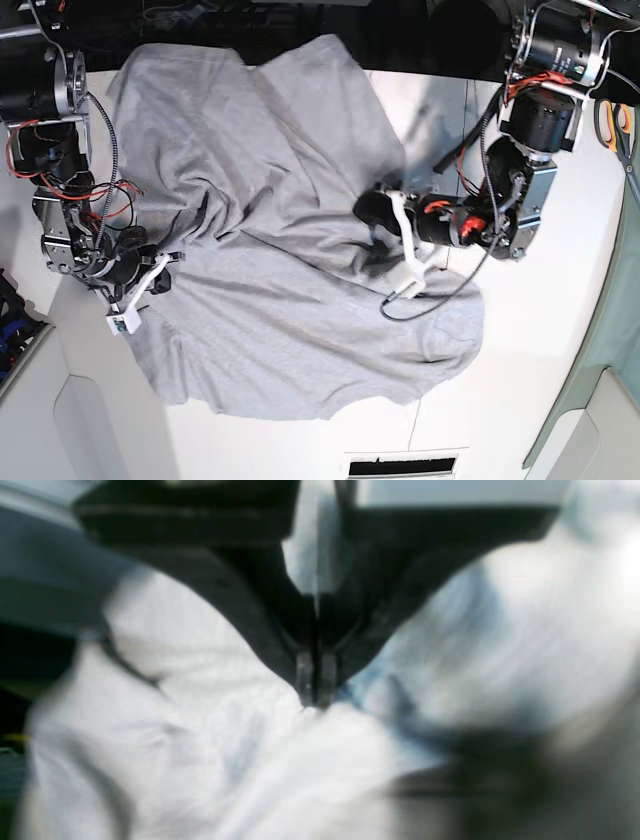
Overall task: Layout the t-shirt on the table in an organized manner, then fold the t-shirt properly
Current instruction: 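Swing the held shirt with both grippers, bunching it toward the table center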
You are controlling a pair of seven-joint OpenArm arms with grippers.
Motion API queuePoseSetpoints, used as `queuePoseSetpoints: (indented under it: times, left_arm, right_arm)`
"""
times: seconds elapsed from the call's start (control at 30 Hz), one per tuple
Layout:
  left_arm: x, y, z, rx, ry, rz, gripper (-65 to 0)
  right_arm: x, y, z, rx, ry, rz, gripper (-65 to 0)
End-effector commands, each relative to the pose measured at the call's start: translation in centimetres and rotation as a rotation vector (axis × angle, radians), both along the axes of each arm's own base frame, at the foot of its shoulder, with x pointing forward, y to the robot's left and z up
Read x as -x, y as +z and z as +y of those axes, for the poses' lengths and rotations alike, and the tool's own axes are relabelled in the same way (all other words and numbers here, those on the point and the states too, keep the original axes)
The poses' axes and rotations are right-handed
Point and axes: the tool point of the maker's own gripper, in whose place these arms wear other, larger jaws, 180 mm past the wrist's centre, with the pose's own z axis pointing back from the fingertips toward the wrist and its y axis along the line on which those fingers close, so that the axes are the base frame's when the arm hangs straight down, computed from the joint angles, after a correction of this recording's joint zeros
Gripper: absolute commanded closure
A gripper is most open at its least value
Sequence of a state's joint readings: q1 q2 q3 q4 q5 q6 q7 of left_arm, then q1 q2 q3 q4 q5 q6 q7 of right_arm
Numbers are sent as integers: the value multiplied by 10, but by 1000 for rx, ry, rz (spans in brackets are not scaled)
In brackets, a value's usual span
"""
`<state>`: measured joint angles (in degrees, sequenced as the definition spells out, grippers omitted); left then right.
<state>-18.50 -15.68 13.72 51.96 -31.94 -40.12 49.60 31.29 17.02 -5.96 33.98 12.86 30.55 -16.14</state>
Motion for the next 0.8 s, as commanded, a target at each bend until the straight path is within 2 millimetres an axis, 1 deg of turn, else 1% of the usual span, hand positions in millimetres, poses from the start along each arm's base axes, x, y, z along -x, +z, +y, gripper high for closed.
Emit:
queuePoseSetpoints:
  times: [0.0,0.1,0.17,0.23,0.33,0.4,0.47,0.53,0.6,0.63,0.67,0.73,0.77]
  left_arm:
    - [-1,-13,53,-218,19,39,0]
    - [-37,-1,88,-305,92,-34,0]
    - [-61,9,99,-347,133,-75,0]
    - [-81,21,98,-343,149,-105,0]
    - [-103,34,90,-336,149,-149,0]
    - [-114,42,84,-326,149,-174,0]
    - [-121,47,76,-314,145,-188,0]
    - [-125,52,68,-296,142,-197,0]
    - [-128,56,60,-262,151,-198,0]
    - [-130,60,55,-232,159,-199,0]
    - [-131,65,50,-203,157,-199,-17]
    - [-134,80,40,-138,137,-215,-72]
    - [-136,88,40,-119,133,-222,-89]
  right_arm:
    - [5,-1,-7,11,2,39,0]
    - [34,-17,-3,-61,-20,116,0]
    - [56,-27,2,-89,-17,144,0]
    - [79,-34,12,-111,-2,158,0]
    - [116,-37,39,-174,32,165,0]
    - [136,-34,60,-202,69,150,0]
    - [149,-25,80,-219,102,120,0]
    - [148,-10,91,-224,101,69,0]
    - [137,8,93,-228,85,8,0]
    - [129,16,91,-226,77,-19,0]
    - [120,25,87,-226,64,-46,0]
    - [101,38,76,-221,35,-93,0]
    - [92,45,71,-217,19,-115,0]
